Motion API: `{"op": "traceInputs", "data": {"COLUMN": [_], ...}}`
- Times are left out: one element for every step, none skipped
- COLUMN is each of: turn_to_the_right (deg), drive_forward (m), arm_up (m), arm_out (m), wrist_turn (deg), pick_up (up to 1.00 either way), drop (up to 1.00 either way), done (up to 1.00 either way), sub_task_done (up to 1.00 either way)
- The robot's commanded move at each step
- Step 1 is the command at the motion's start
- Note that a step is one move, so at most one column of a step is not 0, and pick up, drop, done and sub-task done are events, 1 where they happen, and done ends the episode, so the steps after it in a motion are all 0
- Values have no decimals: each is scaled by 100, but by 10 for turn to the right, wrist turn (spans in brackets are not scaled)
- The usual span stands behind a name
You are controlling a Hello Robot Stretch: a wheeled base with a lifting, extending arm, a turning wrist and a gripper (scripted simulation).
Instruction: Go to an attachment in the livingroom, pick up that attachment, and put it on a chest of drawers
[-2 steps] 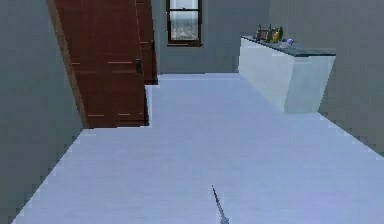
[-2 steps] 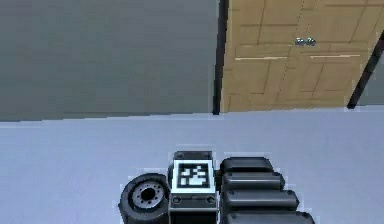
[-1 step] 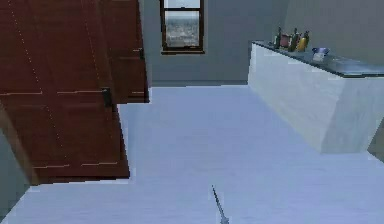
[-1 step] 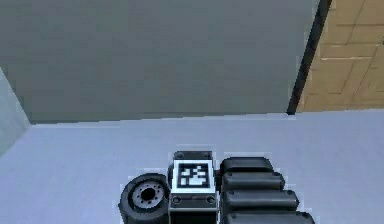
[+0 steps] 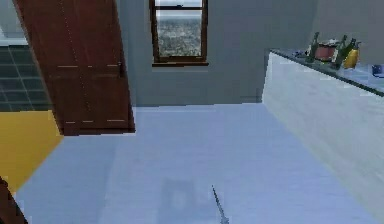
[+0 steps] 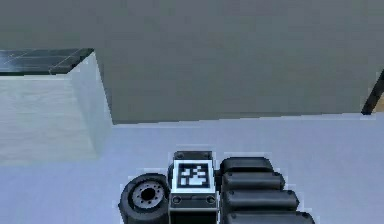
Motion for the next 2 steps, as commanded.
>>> {"op": "traceInputs", "data": {"turn_to_the_right": [0, -210], "drive_forward": [25, 0], "arm_up": [0, 0], "arm_out": [0, 0], "wrist_turn": [0, 0], "pick_up": [0, 0], "drop": [0, 0], "done": [0, 0], "sub_task_done": [0, 0]}}
